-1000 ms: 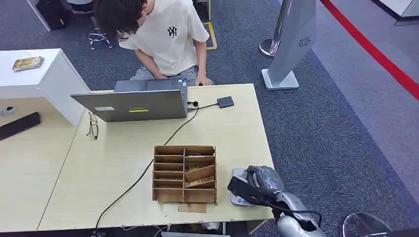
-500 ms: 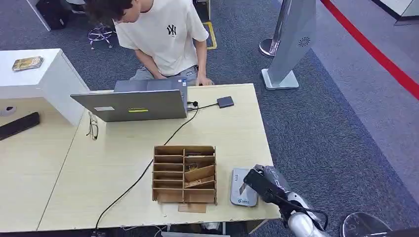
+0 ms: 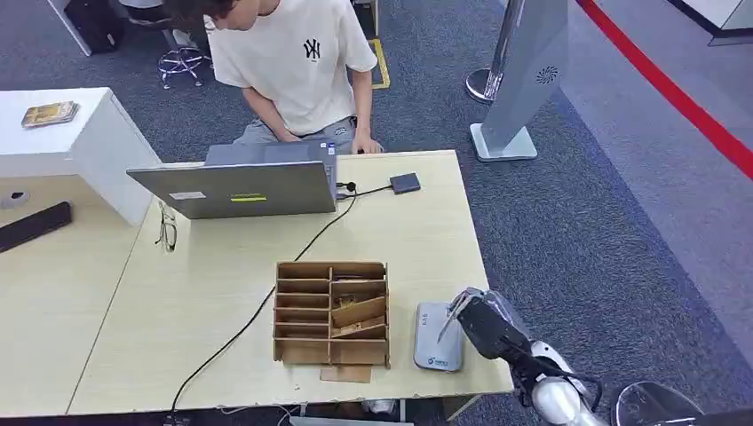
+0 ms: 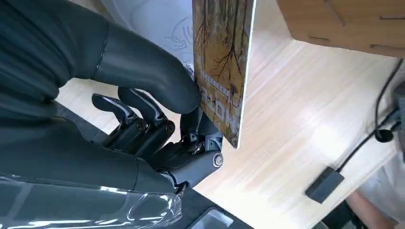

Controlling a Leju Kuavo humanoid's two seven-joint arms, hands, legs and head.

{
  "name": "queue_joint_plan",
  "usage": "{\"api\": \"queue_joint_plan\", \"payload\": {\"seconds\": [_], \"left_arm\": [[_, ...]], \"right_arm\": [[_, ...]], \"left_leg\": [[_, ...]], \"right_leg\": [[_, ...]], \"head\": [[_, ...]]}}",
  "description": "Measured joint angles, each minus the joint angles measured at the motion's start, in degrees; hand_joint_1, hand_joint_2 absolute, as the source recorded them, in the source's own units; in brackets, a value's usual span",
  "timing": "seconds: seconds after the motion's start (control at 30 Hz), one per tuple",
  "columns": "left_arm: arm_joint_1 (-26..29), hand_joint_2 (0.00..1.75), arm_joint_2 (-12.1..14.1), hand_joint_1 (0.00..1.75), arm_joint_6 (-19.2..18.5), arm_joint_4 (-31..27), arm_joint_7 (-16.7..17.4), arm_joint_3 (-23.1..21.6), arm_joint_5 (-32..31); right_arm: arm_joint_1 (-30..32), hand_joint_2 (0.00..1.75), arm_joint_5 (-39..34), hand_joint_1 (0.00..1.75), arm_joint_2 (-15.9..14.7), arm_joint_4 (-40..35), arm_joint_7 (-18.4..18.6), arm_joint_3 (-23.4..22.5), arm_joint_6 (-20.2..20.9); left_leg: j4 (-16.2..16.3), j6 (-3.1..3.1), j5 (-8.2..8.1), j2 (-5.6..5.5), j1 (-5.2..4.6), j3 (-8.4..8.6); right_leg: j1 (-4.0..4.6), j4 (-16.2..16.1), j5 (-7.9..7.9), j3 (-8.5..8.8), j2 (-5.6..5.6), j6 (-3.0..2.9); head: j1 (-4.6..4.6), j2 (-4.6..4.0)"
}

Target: Pass the card to the sensor for recognition and then transmit it.

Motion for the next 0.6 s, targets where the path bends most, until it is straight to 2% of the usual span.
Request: {"api": "queue_joint_plan", "payload": {"seconds": [0.23, 0.6], "left_arm": [[-0.01, 1.75, 0.02, 0.0, -0.09, 0.0, -0.11, 0.0, -0.04], [-0.09, 1.75, 0.0, 0.0, -0.28, 0.0, -0.17, -0.04, -0.11]], "right_arm": [[-0.92, 1.75, -2.84, 1.75, -0.35, -1.99, -2.82, -0.17, 2.44], [-5.26, 1.75, -3.26, 1.75, -0.35, -3.12, -3.82, 0.22, 3.36]], "left_leg": [[0.0, 0.0, 0.0, 0.0, 0.0, 0.0], [0.0, 0.01, 0.02, 0.0, 0.0, -0.01]], "right_leg": [[0.0, 0.0, 0.0, 0.0, 0.01, 0.0], [0.0, 0.0, 0.02, 0.01, 0.0, 0.03]], "head": [[0.0, 0.0], [0.0, 0.0]]}}
